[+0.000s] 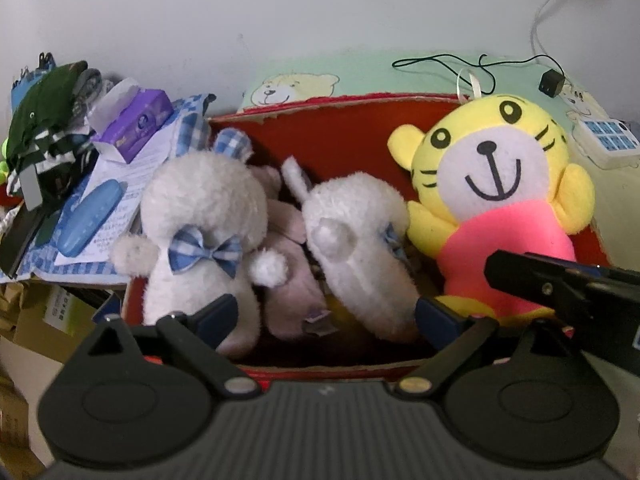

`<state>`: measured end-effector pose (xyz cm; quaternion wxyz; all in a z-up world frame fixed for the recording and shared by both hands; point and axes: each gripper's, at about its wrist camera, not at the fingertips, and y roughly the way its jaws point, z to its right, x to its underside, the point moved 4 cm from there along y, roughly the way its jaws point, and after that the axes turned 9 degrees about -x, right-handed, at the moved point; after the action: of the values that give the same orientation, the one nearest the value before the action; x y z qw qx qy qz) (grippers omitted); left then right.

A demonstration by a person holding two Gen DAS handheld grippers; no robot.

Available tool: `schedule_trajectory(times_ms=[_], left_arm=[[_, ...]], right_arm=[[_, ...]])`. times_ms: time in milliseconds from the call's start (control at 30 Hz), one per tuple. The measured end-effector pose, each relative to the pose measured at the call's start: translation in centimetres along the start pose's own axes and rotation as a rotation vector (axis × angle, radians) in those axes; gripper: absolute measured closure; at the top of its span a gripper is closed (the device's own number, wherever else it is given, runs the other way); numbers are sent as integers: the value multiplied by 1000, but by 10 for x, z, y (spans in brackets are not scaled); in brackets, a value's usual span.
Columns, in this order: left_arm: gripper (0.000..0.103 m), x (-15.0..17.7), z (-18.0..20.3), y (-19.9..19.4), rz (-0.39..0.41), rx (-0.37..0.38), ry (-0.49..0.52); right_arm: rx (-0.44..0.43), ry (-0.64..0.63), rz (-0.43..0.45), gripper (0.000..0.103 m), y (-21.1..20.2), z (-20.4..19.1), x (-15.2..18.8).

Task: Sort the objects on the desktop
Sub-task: 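Open both grippers off the bunny and withdraw from the box, then move both grippers from the box to the green plush on the bed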

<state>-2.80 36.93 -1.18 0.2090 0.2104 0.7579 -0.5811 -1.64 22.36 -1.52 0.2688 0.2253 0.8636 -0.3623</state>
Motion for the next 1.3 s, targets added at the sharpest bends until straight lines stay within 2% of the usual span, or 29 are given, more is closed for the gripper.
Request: schedule_trajectory(times_ms=[133,400,733,967,1133,1200,1300], left_arm=[[4,-1,3,1,0,-21,-1],[9,-1,5,-2,-34,-73,-42],[9,-8,23,-29,-23,-109,-98],[13,-11,43,-58,30,-76,-105],[22,-18,70,-76,76,7,-89],[22,-20,85,-83,107,41,-65],[24,-20,107,-90,135,134,-48]], right_arm=[[-26,10,4,76,-2,3,-1],[-101,-3,-52,76,-4,7,-6],[-240,-38,-91,68,-25,21,-25],[-367,-53,-64,67,-55,38,-36],[-406,-15,-30,67,-80,70,-45],[-387,6,-6,67,-91,89,-50],[-272,45,4,66,-95,125,-53]])
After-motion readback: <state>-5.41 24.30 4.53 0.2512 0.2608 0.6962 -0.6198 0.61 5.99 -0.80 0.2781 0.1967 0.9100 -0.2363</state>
